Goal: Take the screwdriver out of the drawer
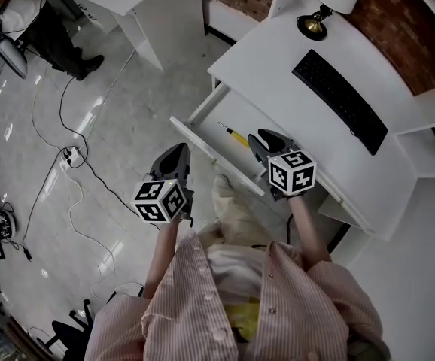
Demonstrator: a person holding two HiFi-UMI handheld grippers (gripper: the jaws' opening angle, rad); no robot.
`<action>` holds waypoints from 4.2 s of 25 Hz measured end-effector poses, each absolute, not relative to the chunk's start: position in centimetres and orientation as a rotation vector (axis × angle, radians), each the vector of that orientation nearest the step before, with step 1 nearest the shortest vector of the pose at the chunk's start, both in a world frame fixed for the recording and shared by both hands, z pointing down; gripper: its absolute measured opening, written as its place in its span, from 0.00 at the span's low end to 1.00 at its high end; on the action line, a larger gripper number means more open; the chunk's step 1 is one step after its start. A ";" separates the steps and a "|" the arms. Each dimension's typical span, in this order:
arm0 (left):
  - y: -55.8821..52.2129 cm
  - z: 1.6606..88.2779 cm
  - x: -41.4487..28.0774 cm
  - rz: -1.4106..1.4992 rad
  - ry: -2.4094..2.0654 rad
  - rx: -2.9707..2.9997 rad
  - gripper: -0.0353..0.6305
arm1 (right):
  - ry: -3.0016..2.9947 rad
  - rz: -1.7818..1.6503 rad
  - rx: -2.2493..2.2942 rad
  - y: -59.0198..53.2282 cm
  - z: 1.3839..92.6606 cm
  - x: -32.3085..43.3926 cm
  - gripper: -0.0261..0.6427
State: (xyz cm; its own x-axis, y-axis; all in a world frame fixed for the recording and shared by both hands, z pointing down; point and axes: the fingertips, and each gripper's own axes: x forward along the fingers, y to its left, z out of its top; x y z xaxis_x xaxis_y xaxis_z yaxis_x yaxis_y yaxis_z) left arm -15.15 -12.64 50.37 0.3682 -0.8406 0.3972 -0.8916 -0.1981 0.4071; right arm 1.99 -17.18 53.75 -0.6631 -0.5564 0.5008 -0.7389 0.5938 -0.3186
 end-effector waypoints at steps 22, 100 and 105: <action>-22.3 57.1 -14.8 0.296 -1.332 1.950 0.05 | -2.152 0.755 0.689 -22.4 68.1 -1.3 0.22; -23.2 51.2 -15.2 0.234 -1.329 2.163 0.05 | -2.380 0.513 0.863 -23.4 57.7 -2.8 0.16; -23.6 49.4 -15.6 0.234 -1.360 2.212 0.05 | -2.452 0.516 0.935 -24.1 54.5 -2.6 0.16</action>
State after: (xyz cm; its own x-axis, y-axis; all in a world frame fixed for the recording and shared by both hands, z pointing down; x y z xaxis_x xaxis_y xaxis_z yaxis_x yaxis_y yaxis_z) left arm -15.63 -23.63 49.38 0.4784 -0.7778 0.4076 -0.8693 -0.3540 0.3449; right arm -2.61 -24.12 54.54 -0.6614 -0.5199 0.5405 -0.6938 0.6980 -0.1775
